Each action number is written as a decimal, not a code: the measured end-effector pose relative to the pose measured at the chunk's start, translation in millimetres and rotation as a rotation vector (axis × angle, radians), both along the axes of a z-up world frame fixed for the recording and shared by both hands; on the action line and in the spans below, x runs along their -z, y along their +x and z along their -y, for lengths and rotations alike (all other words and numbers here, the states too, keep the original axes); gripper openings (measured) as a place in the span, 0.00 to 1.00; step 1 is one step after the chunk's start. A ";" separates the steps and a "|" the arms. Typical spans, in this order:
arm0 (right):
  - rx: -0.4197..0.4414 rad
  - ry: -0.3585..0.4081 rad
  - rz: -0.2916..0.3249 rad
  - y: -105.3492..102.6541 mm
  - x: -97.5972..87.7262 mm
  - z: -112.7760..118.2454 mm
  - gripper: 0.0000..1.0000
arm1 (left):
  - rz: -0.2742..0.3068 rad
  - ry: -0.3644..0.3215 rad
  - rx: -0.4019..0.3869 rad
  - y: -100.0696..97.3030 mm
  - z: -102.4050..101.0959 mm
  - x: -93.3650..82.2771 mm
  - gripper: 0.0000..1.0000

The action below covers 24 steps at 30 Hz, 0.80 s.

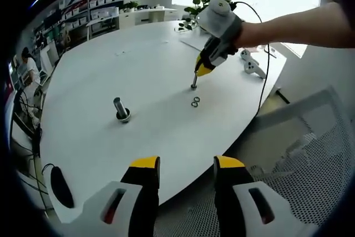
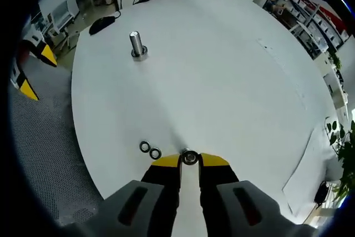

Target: Place the washer onto the threaded stud by aligning its center hole with the stud, sliding it down to the base, and recovering from edge contact or off-axis alignment until the washer reaches the visible bottom stop.

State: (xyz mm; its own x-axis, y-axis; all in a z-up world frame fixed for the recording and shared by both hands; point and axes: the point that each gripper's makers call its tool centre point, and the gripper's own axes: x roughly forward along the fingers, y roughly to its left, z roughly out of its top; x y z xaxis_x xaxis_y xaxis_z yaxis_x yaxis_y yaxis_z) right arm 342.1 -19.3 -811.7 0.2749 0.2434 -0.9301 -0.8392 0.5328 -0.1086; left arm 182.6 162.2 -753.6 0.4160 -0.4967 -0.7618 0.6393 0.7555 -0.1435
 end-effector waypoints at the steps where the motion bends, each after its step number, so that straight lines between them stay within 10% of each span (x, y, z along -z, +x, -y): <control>1: -0.002 -0.001 -0.002 -0.4 1.5 -0.4 0.14 | 0.000 -0.001 0.000 0.1 0.0 0.0 0.37; 24: 0.039 -0.041 -0.097 -6.7 43.3 7.7 0.14 | -0.009 0.000 0.000 -1.5 -0.4 1.3 0.37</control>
